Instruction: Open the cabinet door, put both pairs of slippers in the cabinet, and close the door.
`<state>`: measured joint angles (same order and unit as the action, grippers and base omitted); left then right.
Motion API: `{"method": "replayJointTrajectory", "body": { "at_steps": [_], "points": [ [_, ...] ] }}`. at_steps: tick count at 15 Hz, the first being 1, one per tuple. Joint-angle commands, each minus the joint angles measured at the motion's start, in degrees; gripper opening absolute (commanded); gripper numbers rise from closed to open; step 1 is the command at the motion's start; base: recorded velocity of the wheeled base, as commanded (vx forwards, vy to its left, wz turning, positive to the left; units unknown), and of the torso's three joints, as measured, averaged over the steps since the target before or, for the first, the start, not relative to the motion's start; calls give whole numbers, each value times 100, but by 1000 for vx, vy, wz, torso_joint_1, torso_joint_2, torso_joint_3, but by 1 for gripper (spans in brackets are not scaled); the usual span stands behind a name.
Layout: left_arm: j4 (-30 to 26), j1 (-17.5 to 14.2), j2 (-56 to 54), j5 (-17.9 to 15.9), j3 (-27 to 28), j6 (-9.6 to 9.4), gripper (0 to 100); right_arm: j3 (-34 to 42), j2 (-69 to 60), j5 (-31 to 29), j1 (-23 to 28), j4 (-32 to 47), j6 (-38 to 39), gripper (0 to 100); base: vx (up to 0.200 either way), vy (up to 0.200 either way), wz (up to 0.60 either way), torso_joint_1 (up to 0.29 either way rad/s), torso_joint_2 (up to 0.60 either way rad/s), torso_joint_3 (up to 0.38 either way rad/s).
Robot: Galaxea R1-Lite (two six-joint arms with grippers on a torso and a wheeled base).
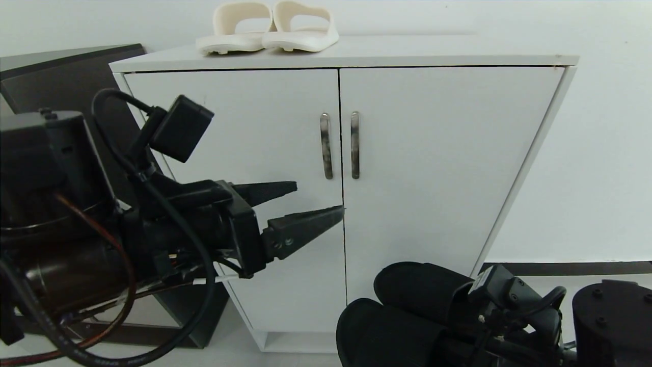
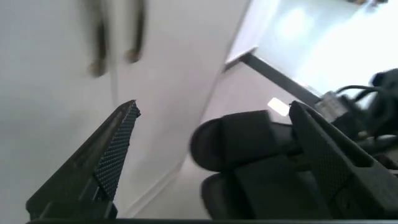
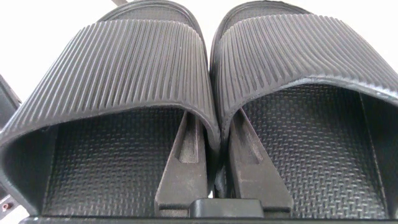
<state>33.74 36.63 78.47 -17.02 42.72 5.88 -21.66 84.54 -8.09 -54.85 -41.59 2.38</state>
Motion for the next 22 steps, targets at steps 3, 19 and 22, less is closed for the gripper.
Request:
{"method": "replayJointTrajectory", "body": {
  "at_steps": [3, 19, 22],
  "points": [
    [-755, 186, 608, -575, 1380, 379, 100, -5, 18, -17, 0, 2, 0, 0, 0, 0, 0, 0, 0, 0],
    [-228, 186, 1566, 41, 2048, 450, 100, 13, -25, -26, 0, 11, -9, 0, 0, 0, 0, 0, 0, 0],
    [-228, 134, 1680, 137, 2144, 450, 100, 13, -34, -26, 0, 11, -9, 0, 0, 0, 0, 0, 0, 0]
  ]
}}
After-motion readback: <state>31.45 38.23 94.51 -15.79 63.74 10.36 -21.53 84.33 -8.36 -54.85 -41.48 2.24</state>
